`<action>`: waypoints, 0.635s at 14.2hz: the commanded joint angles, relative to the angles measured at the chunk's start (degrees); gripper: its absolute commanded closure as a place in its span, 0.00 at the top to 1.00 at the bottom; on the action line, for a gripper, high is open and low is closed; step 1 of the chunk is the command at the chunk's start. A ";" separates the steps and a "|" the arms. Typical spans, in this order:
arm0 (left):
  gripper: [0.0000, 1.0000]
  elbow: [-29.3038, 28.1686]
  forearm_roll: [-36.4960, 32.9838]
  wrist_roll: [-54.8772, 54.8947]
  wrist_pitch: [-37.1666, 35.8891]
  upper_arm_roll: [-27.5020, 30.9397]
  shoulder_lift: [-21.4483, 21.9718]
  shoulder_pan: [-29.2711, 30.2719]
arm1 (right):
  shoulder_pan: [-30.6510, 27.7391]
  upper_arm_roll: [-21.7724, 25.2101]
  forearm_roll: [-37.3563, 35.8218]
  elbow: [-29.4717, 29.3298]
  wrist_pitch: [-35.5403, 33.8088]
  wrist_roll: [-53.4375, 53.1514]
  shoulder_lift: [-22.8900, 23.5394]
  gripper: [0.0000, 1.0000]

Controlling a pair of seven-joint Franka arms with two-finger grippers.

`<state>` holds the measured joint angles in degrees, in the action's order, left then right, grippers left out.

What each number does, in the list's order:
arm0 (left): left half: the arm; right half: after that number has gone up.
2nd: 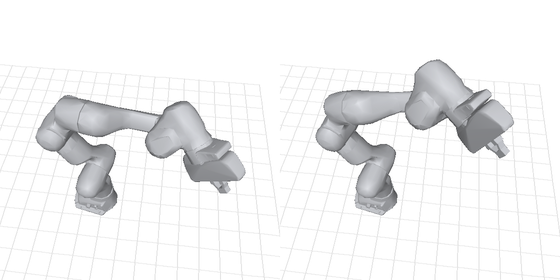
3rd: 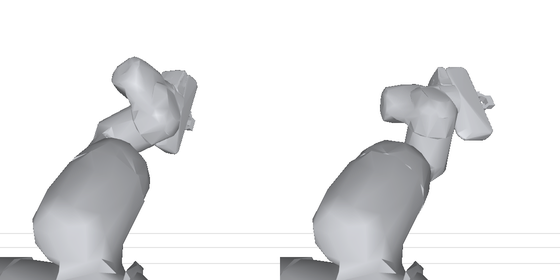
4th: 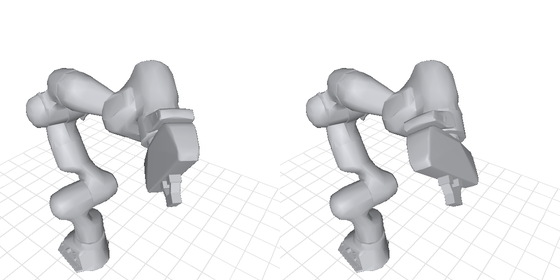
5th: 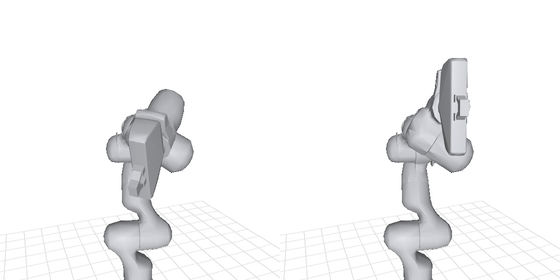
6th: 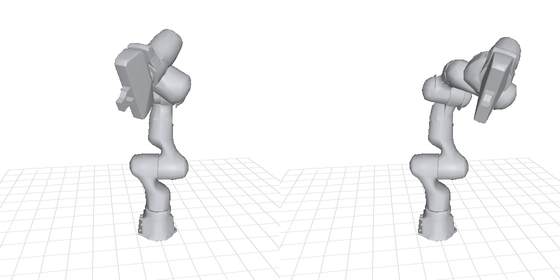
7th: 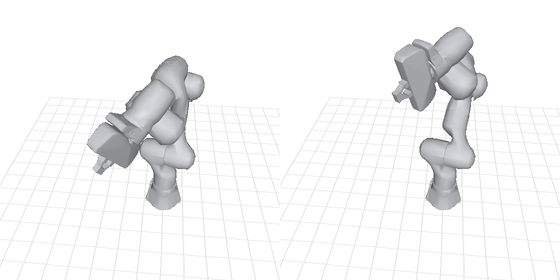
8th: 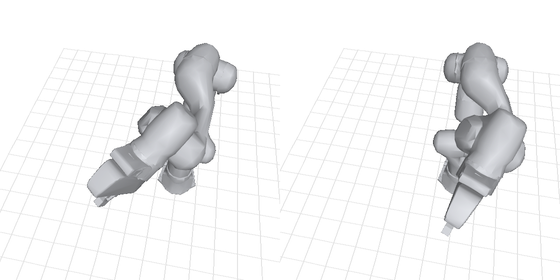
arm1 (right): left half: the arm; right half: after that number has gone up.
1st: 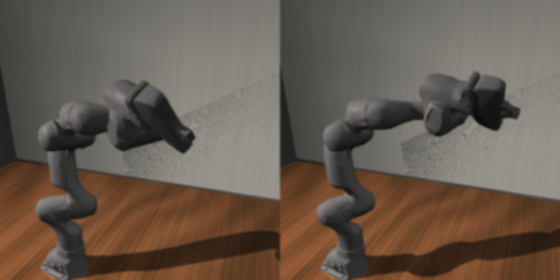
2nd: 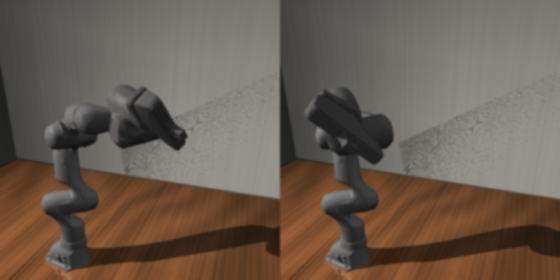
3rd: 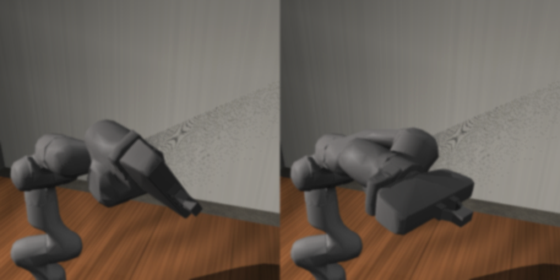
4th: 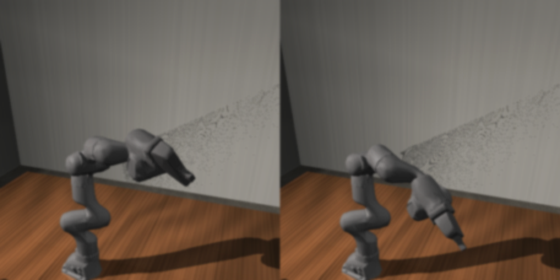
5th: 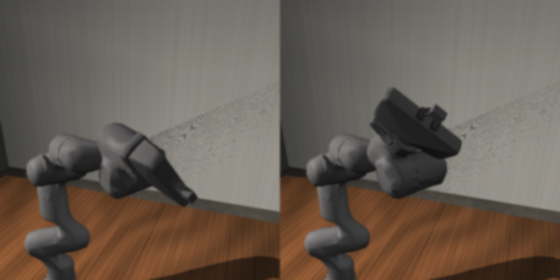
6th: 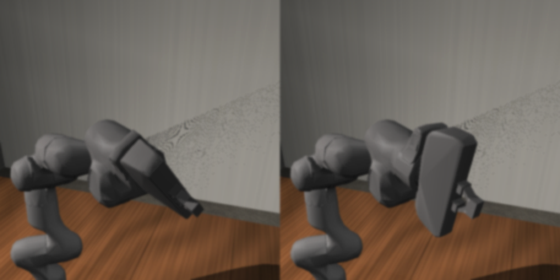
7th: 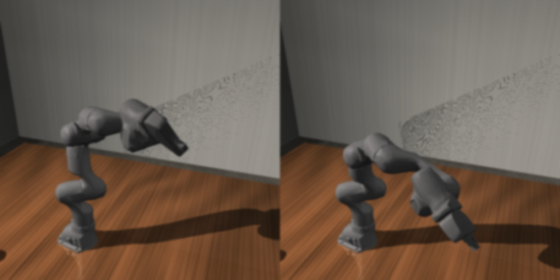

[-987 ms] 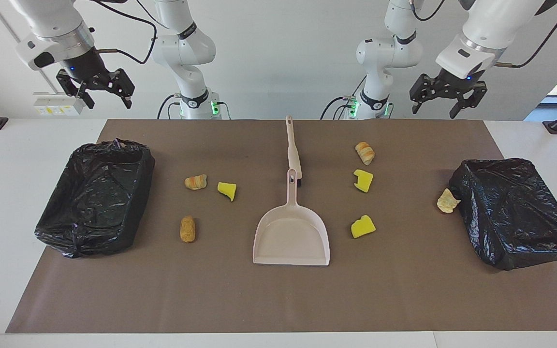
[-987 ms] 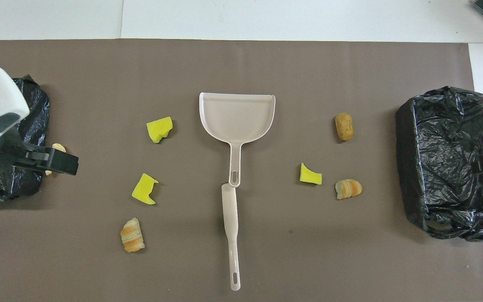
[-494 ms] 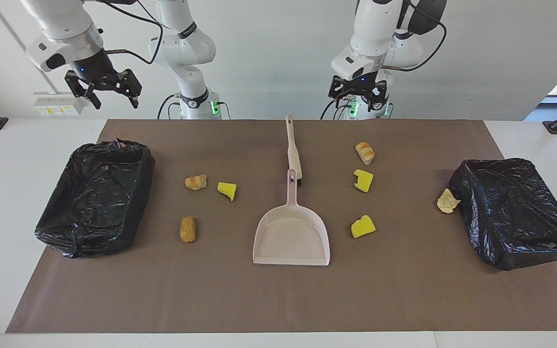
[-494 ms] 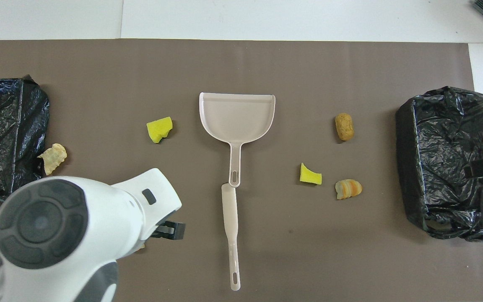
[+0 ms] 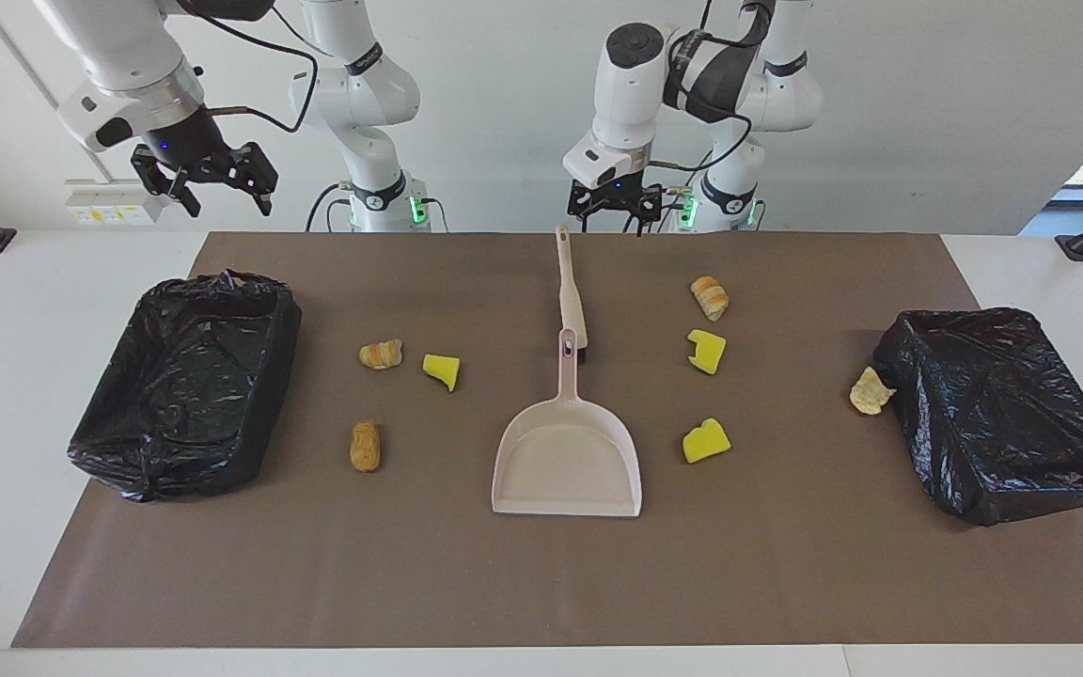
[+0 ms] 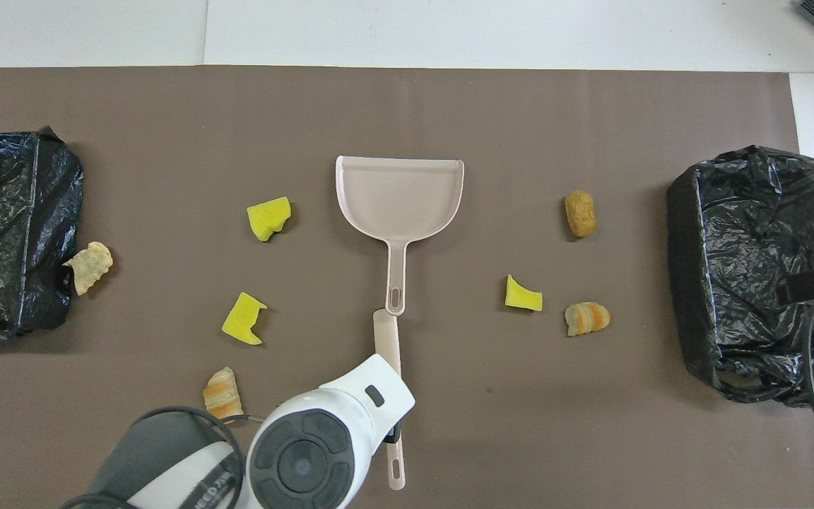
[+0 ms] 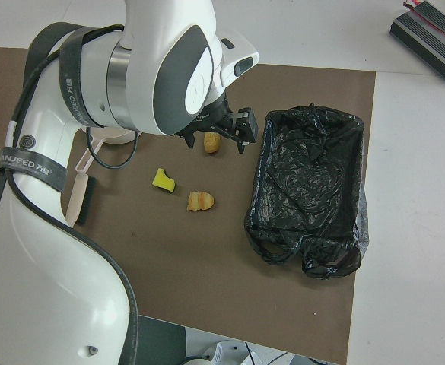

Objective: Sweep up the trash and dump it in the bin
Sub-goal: 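Move the left gripper toward the brush handle lying on the dustpan, then grasp the wooden brush handle with the left gripper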

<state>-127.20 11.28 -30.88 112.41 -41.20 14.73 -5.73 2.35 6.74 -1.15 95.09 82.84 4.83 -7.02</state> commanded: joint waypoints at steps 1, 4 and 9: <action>1.00 -4.71 0.85 -5.06 8.51 -5.89 -1.98 0.11 | -0.68 -0.42 -0.43 2.12 1.53 0.79 -1.59 1.00; 0.91 -5.51 0.85 -7.53 13.88 -8.54 -7.07 0.02 | -0.59 -0.33 -0.52 2.21 1.97 0.79 -1.59 1.00; 0.79 -7.88 0.76 -7.53 16.35 -9.42 -7.53 0.02 | -0.59 -0.33 -0.61 3.26 5.75 0.62 -1.68 1.00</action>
<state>-133.31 11.39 -38.04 126.75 -49.97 6.19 -5.72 2.35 6.74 -1.20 96.27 87.00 4.83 -7.08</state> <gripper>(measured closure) 0.167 0.000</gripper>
